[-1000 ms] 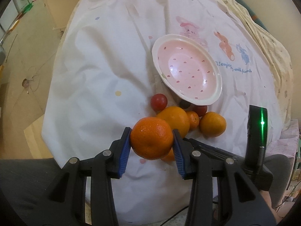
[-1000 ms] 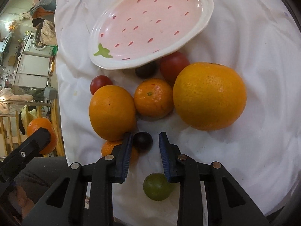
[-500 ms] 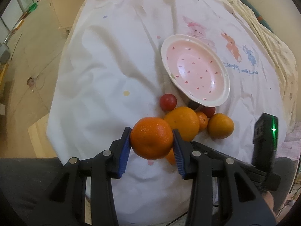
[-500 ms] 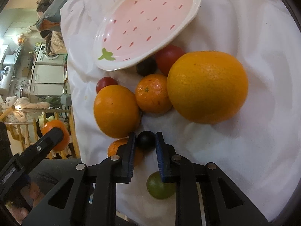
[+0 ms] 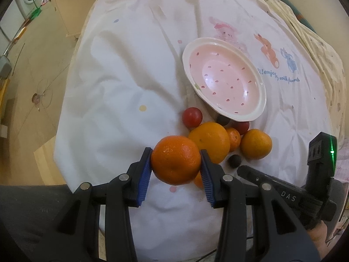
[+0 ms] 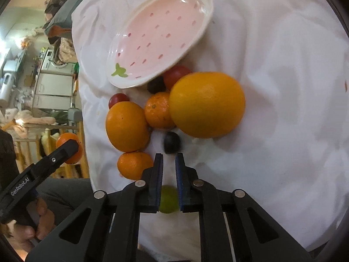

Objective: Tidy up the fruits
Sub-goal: 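Lift the tangerine with the left tool while the right tool lifts the dark grape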

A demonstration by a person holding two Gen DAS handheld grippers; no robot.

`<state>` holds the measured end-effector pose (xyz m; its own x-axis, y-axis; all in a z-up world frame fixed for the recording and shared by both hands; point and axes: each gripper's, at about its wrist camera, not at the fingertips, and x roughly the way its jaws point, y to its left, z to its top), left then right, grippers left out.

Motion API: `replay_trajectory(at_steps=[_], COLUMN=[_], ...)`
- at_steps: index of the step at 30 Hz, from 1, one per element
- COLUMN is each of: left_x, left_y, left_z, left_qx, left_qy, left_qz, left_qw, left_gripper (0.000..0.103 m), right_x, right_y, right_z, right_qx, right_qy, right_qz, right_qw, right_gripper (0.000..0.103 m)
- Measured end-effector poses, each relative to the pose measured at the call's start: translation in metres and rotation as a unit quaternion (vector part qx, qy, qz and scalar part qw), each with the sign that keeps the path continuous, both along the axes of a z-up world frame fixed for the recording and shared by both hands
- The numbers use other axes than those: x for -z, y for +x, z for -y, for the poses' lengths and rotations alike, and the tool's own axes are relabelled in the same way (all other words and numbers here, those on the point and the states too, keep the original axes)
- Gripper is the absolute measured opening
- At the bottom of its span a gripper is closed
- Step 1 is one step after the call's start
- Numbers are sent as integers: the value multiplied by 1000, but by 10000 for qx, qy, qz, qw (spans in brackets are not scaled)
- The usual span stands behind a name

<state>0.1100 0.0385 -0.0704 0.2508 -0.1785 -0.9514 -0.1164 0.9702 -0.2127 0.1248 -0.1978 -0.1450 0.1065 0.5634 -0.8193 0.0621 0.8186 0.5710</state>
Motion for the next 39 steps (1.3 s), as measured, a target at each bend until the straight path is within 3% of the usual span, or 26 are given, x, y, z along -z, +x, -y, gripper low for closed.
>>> replay_trajectory(at_steps=[5,13,18,25,26,28,34,39], left_x=[0,-1,-1,-1,-1,-1,-1,-5], left_y=[0,-1,0,0,-1,-1,-1,0], left_z=[0,0,1,0,0,-2,-3,1], left_qx=[-28,-15,-9,-39,-48,-68,-65,6], left_qy=[16,-22,-55,-70,-76,-77,-42,-32], left_qz=[-12,13,10,2,-1,4,19,119], left_qw=[10000,10000,10000,10000,10000,9999,10000,9999], left_gripper=[38,38,38,38,38,38,38,38], right_x=[-16,-1,7,15,15,16,-1,-30], right_y=[6,7,4,11,11,10,4,-3], right_z=[-10,-2,-4,-14,-17,-19,0,14], right_qx=[-192,182,347,533,500,392,365,315], right_qy=[-497,-649,-599,-856,-1080,-1107,-535,-417], right_qz=[349,-12,-35,27,81,129,126,419], right_qw=[9980,9977,9976,9949,9929,9930,9978,9978], right_gripper=[23,25,43,40,28,25,24,24])
